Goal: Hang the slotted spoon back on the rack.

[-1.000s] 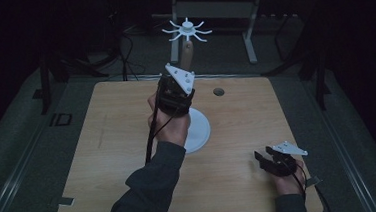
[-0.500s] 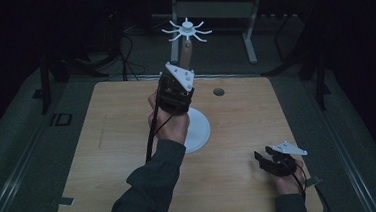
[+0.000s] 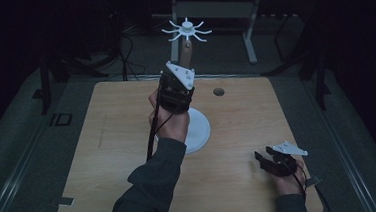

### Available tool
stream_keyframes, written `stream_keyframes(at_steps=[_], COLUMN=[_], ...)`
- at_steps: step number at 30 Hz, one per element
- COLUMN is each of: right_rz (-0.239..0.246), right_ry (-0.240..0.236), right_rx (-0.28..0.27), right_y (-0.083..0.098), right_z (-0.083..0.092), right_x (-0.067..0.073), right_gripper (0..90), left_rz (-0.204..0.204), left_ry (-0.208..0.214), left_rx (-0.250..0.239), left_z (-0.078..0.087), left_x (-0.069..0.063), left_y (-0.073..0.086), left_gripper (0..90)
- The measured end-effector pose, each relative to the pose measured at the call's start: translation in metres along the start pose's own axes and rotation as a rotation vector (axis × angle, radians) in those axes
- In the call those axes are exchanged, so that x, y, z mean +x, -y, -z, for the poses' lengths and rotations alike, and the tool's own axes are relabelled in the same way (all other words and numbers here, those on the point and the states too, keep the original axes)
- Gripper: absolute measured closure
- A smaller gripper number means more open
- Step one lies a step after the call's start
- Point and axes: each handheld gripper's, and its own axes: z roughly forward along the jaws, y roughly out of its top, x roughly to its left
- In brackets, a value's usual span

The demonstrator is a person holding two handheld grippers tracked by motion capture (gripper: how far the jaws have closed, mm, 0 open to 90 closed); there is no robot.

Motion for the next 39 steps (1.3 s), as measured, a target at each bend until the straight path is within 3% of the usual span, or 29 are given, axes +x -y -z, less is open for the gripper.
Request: stream_keyframes(at_steps=[11, 25, 39], right_rz=[0.002, 0.003, 0.001], right_ry=[0.0, 0.0, 0.0], right_rx=[-0.002, -0.001, 0.001], right_y=[0.0, 0.0, 0.0], right_z=[0.0, 0.0, 0.0], right_x=[0.0, 0.0, 0.0], right_gripper=[45.9, 45.9, 45.9], left_rz=[0.003, 0.015, -0.007], left_ry=[0.018, 0.047, 0.116], left_rx=[-0.005, -0.021, -0.07], left_z=[-0.003, -0.002, 0.012], left_x=[0.001, 0.007, 0.002], left_y=[0.0, -0.001, -0.004], left_gripper=[70.6, 60.0, 48.2])
